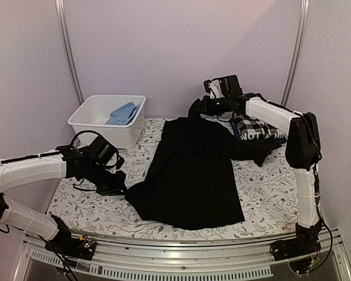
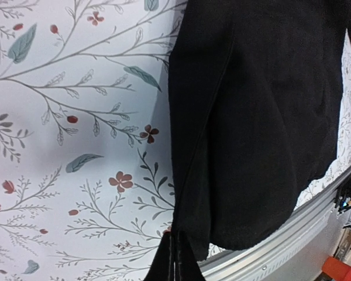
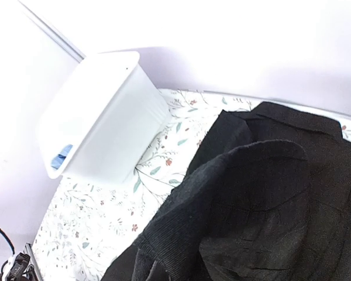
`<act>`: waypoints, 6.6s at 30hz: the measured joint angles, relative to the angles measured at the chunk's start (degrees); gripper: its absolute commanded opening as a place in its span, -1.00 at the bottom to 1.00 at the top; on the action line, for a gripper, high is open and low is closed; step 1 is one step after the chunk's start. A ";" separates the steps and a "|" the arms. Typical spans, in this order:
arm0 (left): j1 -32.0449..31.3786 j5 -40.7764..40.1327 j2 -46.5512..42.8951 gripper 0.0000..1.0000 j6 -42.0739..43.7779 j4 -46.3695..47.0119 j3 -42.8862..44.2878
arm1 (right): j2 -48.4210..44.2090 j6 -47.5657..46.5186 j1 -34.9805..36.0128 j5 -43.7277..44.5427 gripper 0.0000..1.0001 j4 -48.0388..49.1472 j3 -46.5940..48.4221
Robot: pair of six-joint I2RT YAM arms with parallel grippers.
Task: Fold and stack the long sleeve shirts
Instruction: Fold the flattened shirt at the center of the board, then fold the sleeve of the 1/3-folded shirt.
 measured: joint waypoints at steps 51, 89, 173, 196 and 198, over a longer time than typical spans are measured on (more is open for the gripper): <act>5.40 -1.90 0.92 -1.00 7.19 -10.60 13.16 | -15.30 -5.40 5.20 1.73 -1.00 0.50 -5.79; -14.19 8.61 23.02 -0.99 8.35 2.32 16.57 | -25.09 -14.56 5.22 16.63 -1.00 -2.43 -2.08; -6.95 9.73 9.88 -0.75 0.70 12.63 -3.45 | -8.66 -13.07 28.13 -0.35 -0.86 -13.09 -24.87; -2.84 9.14 13.68 -0.35 0.74 17.49 -3.08 | -13.79 -5.42 29.27 -5.11 -0.50 -2.62 -36.17; -2.82 9.14 13.86 -0.34 0.48 17.99 -3.08 | -14.73 -4.17 29.24 -4.94 -0.59 -0.90 -37.46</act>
